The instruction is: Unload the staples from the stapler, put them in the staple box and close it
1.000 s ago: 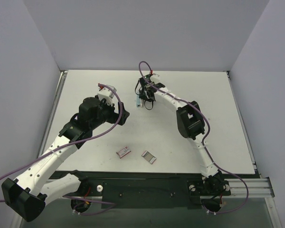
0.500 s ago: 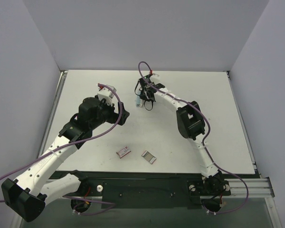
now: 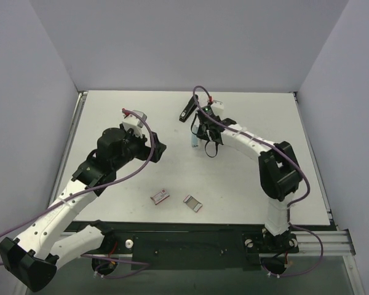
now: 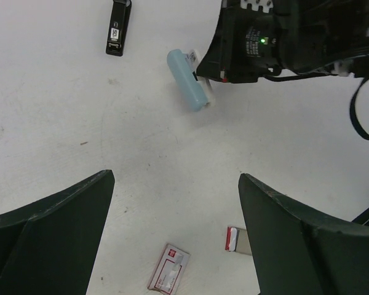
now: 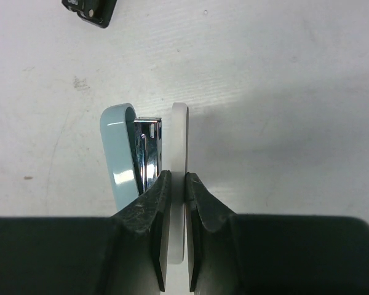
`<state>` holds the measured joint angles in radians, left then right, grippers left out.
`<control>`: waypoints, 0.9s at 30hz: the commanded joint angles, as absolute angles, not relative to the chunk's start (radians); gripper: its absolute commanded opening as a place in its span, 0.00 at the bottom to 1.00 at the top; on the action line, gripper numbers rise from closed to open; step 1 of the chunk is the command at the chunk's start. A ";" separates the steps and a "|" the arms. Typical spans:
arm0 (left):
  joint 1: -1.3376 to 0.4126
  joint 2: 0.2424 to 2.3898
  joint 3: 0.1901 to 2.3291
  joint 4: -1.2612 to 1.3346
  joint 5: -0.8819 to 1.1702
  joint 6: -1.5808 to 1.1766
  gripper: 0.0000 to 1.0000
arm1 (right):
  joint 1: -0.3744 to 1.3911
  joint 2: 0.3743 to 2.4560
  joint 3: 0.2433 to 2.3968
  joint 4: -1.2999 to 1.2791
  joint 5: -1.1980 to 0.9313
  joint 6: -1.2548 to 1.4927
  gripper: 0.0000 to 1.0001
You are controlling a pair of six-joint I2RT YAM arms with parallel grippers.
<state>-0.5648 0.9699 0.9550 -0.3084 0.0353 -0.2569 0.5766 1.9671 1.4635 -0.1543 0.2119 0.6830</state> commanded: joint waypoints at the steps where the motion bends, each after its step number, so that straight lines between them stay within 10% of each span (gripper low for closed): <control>1: -0.561 0.924 0.954 -0.258 0.055 -0.290 0.93 | 0.583 1.755 1.326 -0.063 0.232 0.643 0.00; 27: -0.698 0.868 0.750 -0.017 0.109 -0.912 0.89 | 0.917 1.066 0.992 -0.155 0.281 0.580 0.00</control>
<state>-0.6872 0.8845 0.7738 -0.1207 0.1207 -0.7818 0.8520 1.0706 0.9863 -0.1509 0.2012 0.5747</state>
